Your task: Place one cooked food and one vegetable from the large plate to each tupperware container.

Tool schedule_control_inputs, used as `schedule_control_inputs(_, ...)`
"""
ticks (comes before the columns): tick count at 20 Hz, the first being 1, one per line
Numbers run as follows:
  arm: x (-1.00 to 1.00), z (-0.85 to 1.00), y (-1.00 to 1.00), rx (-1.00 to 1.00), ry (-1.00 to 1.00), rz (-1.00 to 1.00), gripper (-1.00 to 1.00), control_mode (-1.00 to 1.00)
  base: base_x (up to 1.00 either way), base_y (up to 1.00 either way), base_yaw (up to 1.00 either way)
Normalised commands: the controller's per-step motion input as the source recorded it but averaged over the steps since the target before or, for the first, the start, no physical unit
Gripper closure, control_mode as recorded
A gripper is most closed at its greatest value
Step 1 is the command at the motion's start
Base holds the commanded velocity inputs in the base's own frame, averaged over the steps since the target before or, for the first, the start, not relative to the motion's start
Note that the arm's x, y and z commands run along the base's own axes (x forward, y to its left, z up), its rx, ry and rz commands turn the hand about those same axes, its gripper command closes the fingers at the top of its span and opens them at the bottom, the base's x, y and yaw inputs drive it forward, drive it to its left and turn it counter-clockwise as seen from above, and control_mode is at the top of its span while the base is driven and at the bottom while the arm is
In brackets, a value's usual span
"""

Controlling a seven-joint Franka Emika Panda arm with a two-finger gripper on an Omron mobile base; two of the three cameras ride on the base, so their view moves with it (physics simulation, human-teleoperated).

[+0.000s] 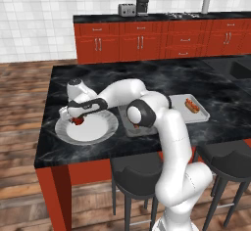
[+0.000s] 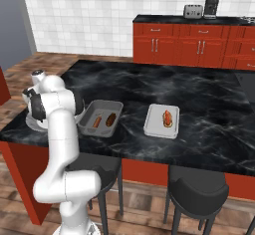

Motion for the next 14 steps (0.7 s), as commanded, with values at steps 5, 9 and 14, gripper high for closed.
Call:
schedule_control_inputs(5, 0.0, -0.15, 0.0, 0.0, 0.0, 0.0, -1.0, -1.0, 0.0, 0.0, 0.0)
schedule_control_inputs(9, 0.0, -0.2, 0.0, -0.01, 0.0, 0.0, -1.0, -1.0, 0.0, 0.0, 0.0)
schedule_control_inputs(14, 0.0, -0.13, 0.0, 0.0, 0.0, 0.0, -1.0, -1.0, 0.0, 0.0, 0.0)
